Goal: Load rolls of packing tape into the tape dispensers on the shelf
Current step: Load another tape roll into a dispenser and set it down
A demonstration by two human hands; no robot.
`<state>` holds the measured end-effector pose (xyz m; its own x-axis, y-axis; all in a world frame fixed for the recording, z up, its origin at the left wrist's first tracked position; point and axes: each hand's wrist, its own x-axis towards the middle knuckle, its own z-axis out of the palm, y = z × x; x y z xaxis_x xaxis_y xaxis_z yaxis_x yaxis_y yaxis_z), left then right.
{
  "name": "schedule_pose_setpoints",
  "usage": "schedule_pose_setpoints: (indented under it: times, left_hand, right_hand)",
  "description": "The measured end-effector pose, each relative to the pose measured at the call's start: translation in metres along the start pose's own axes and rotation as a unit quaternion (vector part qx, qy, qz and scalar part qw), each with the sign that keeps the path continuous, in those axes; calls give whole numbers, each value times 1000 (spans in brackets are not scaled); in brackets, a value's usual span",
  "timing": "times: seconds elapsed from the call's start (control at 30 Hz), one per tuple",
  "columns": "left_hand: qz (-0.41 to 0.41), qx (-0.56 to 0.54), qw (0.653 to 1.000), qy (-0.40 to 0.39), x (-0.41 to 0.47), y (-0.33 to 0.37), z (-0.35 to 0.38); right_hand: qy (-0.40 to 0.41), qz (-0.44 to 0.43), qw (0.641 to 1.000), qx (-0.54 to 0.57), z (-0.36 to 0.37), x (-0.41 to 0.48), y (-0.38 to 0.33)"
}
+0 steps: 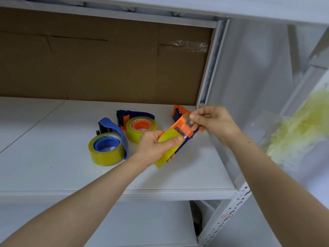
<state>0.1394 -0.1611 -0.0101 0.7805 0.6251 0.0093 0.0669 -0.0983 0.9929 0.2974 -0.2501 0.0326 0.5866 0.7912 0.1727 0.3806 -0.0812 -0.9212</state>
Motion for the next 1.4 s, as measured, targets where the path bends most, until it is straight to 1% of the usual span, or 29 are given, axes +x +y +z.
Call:
schedule_pose_setpoints:
  times: [0.03, 0.1, 0.17, 0.23, 0.33, 0.53, 0.7, 0.87, 0.97, 1.03, 1.13, 1.2, 1.27, 1.4]
  left_hand:
    - [2, -1, 1000, 1, 0, 0, 0]
    - [-2, -7, 1000, -2, -1, 0, -1]
    - [-2, -11, 1000, 0, -1, 0, -2]
    - [3, -10, 1000, 8, 0, 2, -2]
    - [3, -7, 1000, 10, 0, 3, -3]
    - [9, 5, 1000, 2, -4, 6, -4]
    - [12, 28, 999, -12, -4, 8, -4]
    - [-4, -36, 999, -2, -1, 2, -8]
    - [2, -57, 998, -13, -3, 2, -6]
    - [12, -55, 998, -7, -5, 2, -5]
    - [33, -38, 999, 10, -5, 2, -2]
    - [43, -22, 998, 30, -4, -1, 1]
    - [51, -12, 997, 51, -2, -4, 2]
    - [55, 14, 996, 72, -2, -12, 2]
  right_hand:
    - [-19, 19, 1000, 15, -4, 1, -2]
    - [-35, 28, 999, -2, -8, 1, -4]
    - [-19, 10, 1000, -13, -8, 2, -6]
    - [-4, -8, 1000, 3, -6, 4, -4]
    - [-5, -10, 1000, 23, -5, 4, -2]
    - [13, -19, 1000, -20, 2, 6, -1]
    - [-4, -16, 999, -47, 5, 10, -5]
    - [-15, -17, 997, -71, -1, 7, -10]
    - [24, -29, 993, -110, -2, 6, -6]
    - [54, -22, 988, -142, -2, 7, -4]
    - [64, 4, 982, -176, -4, 12, -5]
    - [50, 39, 979, -192, -6, 15, -6]
    - [22, 71, 980, -184, -8, 16, -7]
    - [-16, 82, 978, -192, -9, 14, -11]
